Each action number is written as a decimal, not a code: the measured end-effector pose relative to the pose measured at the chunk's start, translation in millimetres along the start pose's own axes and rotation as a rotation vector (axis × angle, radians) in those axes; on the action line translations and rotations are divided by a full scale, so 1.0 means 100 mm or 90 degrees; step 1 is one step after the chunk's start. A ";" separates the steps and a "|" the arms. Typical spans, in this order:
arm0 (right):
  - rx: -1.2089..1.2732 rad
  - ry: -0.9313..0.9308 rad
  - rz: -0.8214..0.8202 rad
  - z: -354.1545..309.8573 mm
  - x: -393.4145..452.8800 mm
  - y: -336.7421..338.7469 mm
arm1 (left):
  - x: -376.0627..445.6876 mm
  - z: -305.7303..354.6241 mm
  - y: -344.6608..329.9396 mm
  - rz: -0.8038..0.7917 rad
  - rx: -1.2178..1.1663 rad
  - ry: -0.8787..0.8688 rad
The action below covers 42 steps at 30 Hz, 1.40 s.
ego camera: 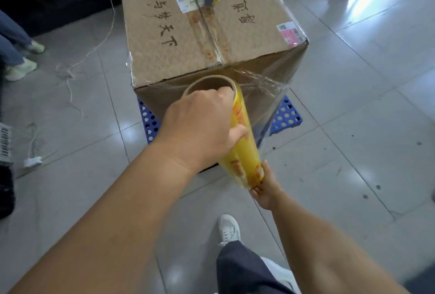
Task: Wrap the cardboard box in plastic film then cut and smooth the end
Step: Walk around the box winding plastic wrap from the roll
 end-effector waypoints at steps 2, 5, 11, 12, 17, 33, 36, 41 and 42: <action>0.040 0.007 0.009 0.01 0.00 -0.08 | -0.02 -0.05 0.02 -0.014 0.001 -0.030; 0.072 0.011 0.045 0.05 -0.06 -0.10 | -0.08 -0.05 0.04 -0.016 0.015 -0.073; 0.132 0.047 0.083 0.23 -0.20 -0.05 | -0.20 -0.11 0.05 -0.005 0.022 -0.133; 0.152 0.052 0.089 0.29 -0.21 -0.03 | -0.22 -0.11 0.06 -0.001 0.031 -0.146; 0.238 0.081 0.137 0.56 -0.34 -0.03 | -0.38 -0.03 0.10 -0.001 0.058 -0.240; 0.322 0.110 0.143 1.25 -0.55 -0.68 | -0.75 -0.47 0.20 0.029 0.063 -0.269; 0.322 0.115 0.135 1.33 -0.53 -0.76 | -0.81 -0.56 0.23 0.034 0.057 -0.258; 0.326 0.120 0.145 1.51 -0.53 -0.85 | -0.91 -0.77 0.24 0.035 0.040 -0.241; 0.329 0.120 0.151 1.56 -0.53 -0.87 | -0.93 -0.81 0.24 0.033 0.037 -0.240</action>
Point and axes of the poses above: each hand's wrist, its own x-axis towards the middle knuckle, its own y-axis out of the back of the hand, z = x × y, the point moved 10 cm from there along x, towards the middle knuckle, and after that the axes turned 7 degrees about -z, right-handed, at the moved point
